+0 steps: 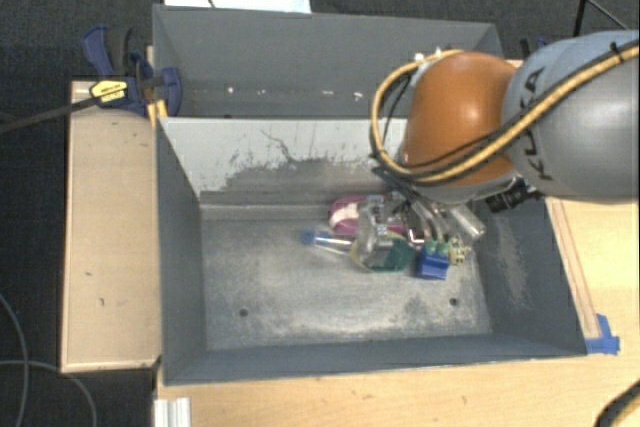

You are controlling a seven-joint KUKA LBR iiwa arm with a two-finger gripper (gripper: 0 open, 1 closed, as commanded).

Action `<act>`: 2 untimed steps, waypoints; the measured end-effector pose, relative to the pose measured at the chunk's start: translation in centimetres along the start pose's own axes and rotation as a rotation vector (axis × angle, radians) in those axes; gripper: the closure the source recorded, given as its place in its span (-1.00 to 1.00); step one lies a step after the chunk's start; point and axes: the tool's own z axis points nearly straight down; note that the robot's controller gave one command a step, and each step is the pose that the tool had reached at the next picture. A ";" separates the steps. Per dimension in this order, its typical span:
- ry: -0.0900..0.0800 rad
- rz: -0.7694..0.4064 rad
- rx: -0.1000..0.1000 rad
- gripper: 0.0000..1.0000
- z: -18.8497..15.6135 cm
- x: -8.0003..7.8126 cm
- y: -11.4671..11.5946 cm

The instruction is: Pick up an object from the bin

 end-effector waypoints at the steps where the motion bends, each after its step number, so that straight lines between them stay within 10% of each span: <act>1: -0.001 0.005 -0.001 1.00 -0.3 3.0 -0.3; 2: -0.006 -0.004 0.000 1.00 1.9 0.8 -1.0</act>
Offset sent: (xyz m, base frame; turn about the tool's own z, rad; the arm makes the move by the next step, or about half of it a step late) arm -0.0288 -0.0028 0.0029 0.0058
